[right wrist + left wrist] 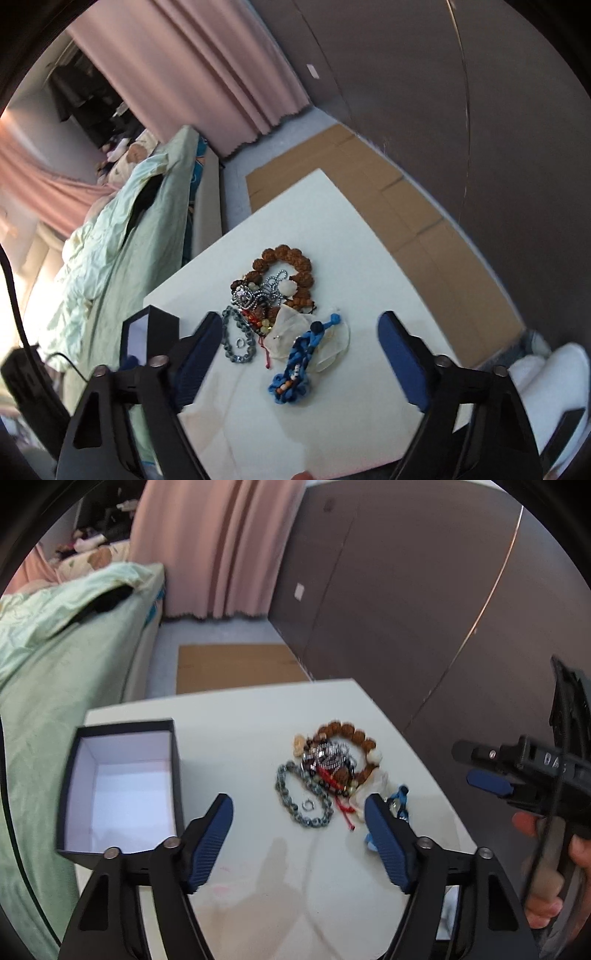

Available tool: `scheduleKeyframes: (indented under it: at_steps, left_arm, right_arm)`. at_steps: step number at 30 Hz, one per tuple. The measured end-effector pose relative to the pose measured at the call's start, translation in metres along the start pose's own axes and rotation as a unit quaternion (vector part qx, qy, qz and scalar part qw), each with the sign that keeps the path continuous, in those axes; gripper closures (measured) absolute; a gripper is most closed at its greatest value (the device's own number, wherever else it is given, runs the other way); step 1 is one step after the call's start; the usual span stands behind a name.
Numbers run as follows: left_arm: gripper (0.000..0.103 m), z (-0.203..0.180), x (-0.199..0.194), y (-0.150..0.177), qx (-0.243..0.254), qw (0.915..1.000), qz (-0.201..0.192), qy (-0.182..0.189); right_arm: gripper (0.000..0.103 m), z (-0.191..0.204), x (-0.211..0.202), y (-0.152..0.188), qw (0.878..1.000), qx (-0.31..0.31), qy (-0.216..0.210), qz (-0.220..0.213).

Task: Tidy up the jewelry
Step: 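Lower the right gripper onto the blue braided bracelet and close it, then lift the blue bracelet with the right gripper while the left grasps the grey bracelet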

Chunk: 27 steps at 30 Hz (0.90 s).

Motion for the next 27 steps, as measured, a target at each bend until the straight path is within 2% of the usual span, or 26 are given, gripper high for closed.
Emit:
scheduleKeyframes:
  at_steps: [2,5,7,10,15,17,20,21,22,27]
  left_arm:
    - [0.035,0.001,0.010,0.002,0.000,0.9999,0.012,0.002]
    - [0.038,0.004,0.024,0.004,0.002,0.9997,0.026,0.001]
    - [0.044,0.006,0.032,0.006,0.001,0.9993,0.037,0.002]
    - [0.045,0.010,0.038,0.006,-0.002,0.9991,0.042,-0.003]
    - [0.045,0.014,0.043,0.005,-0.002,0.9991,0.042,-0.009]
    - [0.045,0.015,0.047,0.003,-0.002,0.9990,0.044,-0.010]
    - [0.045,0.015,0.049,0.002,0.000,0.9990,0.044,-0.013]
    - [0.045,0.015,0.049,0.001,0.000,0.9990,0.043,-0.013]
    - [0.045,0.016,0.050,0.001,0.001,0.9990,0.043,-0.014]
    - [0.045,0.013,0.052,0.001,0.008,0.9989,0.042,-0.018]
  right_arm:
    - [0.026,-0.003,0.006,0.001,1.000,0.020,-0.009,0.012]
    - [0.028,-0.007,0.017,0.006,0.999,0.040,0.004,0.028]
    - [0.039,-0.010,0.027,0.010,0.998,0.052,0.006,0.046]
    - [0.051,-0.015,0.045,0.022,0.993,0.084,-0.009,0.083]
    - [0.052,-0.015,0.059,0.035,0.987,0.113,-0.021,0.109]
    - [0.056,-0.014,0.065,0.041,0.985,0.125,-0.028,0.119]
    - [0.072,-0.012,0.073,0.048,0.980,0.143,-0.040,0.136]
    - [0.082,-0.012,0.075,0.051,0.978,0.149,-0.043,0.141]
    - [0.090,-0.012,0.077,0.053,0.976,0.156,-0.046,0.144]
    - [0.092,-0.009,0.067,0.047,0.975,0.173,-0.067,0.119]
Point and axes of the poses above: each gripper's, at about its wrist camera, not at the fingertips, and x roughly the way its jaws point, z to its left, y to its underside, the point moved 3 cm from there along x, roughly the way its jaws point, and after that the axes turned 7 degrees about -z, right-handed, at the moved point
